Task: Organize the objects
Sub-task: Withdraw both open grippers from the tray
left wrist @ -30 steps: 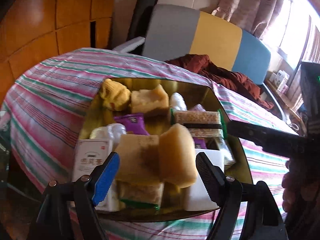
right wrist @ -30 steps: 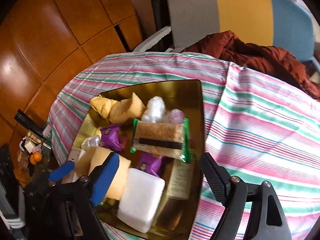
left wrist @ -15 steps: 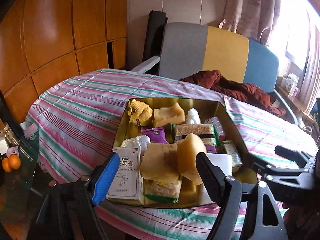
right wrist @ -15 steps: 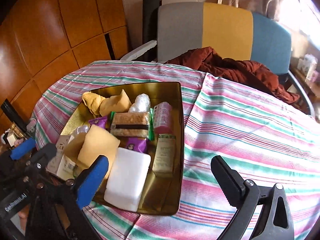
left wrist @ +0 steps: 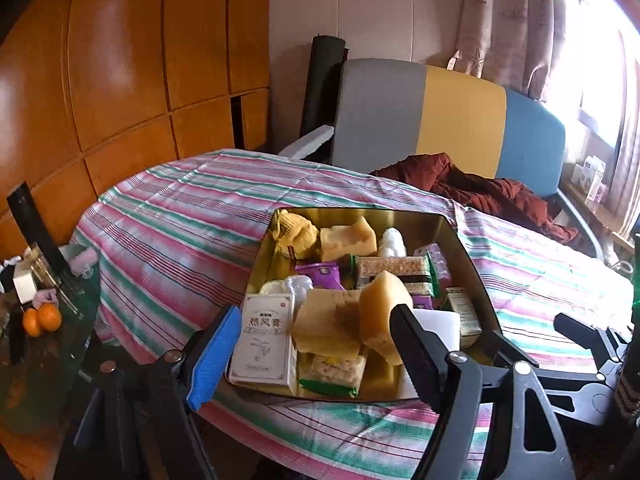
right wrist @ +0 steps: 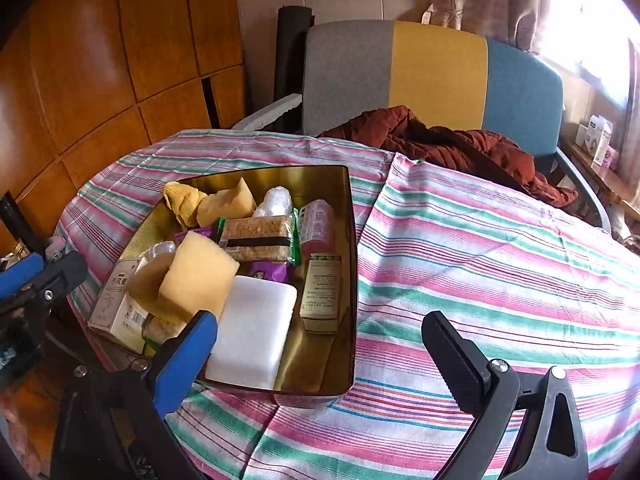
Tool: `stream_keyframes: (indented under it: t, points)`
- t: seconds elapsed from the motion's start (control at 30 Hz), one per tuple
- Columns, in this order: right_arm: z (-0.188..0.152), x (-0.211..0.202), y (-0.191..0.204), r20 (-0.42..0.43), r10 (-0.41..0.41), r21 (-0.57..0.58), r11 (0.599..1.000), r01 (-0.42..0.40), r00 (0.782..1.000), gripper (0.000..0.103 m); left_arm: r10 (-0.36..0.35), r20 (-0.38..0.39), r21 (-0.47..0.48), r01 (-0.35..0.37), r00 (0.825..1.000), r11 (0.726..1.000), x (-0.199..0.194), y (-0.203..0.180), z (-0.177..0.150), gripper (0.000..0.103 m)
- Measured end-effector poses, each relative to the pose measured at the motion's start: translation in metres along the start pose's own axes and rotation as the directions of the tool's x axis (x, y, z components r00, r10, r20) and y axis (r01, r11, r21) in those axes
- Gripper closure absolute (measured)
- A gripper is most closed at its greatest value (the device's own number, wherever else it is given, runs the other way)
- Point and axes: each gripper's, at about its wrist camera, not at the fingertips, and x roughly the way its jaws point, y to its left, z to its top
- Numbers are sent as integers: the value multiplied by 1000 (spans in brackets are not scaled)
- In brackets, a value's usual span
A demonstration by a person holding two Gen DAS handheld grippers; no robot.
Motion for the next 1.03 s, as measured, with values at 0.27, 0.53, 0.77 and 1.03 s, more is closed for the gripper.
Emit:
stream_keyframes:
  t: [0.27, 0.53, 0.77, 1.03]
  points:
    - [-2, -8, 2, 45, -26, 2, 1000, 26, 999, 0, -10, -5, -28, 10, 1000, 1000, 3, 7, -8, 27]
    - [-3, -4, 5, 27, -25, -12, 1000, 25, 999, 0, -22, -9, -23, 21, 1000, 1000, 4, 6, -9, 27]
    - [-4, 2, 9, 11, -28, -28, 999, 29, 1000, 0, -24, -28, -20, 24, 999, 1000, 10, 8, -11, 27]
    - [-5, 4, 11, 8, -32, -40, 999, 32, 999, 0, -2, -18, -3, 2, 1000, 1000, 12, 8, -13, 27]
